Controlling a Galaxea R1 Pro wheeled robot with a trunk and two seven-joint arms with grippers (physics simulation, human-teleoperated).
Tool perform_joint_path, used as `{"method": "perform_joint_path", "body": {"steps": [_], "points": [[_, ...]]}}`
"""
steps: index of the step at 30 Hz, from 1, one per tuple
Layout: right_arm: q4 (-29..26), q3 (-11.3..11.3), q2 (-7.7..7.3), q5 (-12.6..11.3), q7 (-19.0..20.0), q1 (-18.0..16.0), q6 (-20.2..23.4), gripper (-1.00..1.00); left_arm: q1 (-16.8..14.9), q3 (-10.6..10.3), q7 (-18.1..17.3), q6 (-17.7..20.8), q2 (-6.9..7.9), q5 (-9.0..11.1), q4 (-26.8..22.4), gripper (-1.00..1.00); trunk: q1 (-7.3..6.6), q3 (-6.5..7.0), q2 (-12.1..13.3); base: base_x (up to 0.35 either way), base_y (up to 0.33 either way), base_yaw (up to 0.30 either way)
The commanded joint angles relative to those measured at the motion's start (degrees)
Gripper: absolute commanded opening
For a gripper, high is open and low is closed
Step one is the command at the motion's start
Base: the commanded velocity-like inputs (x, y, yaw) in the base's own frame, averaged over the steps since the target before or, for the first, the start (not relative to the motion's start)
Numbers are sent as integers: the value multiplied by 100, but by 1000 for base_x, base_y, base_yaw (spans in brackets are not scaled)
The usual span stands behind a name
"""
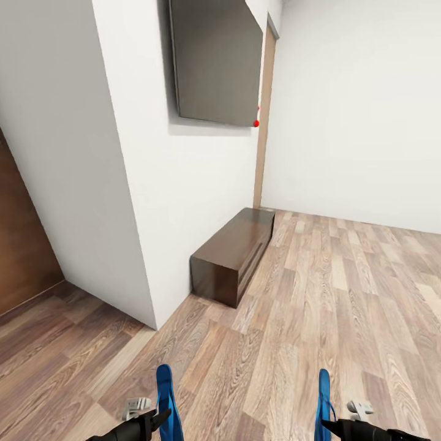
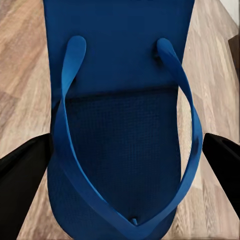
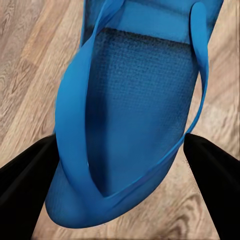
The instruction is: In the bedroom, move the book from the bed onto either nightstand, and place the two sandals side by side next to the bed.
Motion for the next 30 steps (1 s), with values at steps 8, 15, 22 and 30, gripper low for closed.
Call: {"method": "perform_joint_path", "body": {"steps": [8, 15, 22, 30], "points": [[-1, -34, 1, -31, 20, -4, 52, -100, -4, -8, -15, -24, 2, 16, 5, -100, -1, -5, -2, 0, 0, -284], [-1, -33, 1, -31, 20, -4, 52, -100, -2, -8, -15, -24, 2, 16, 5, -100, -1, -5, -2, 0, 0, -284], [-1, -32, 1, -31, 20, -4, 52, -100, -1, -8, -15, -24, 2, 16, 5, -100, -1, -5, -2, 0, 0, -284], [-1, -35, 1, -31, 26, -4, 52, -100, -4, -8, -13, -24, -2, 16, 5, -100, -1, -5, -2, 0, 0, -284]]}}
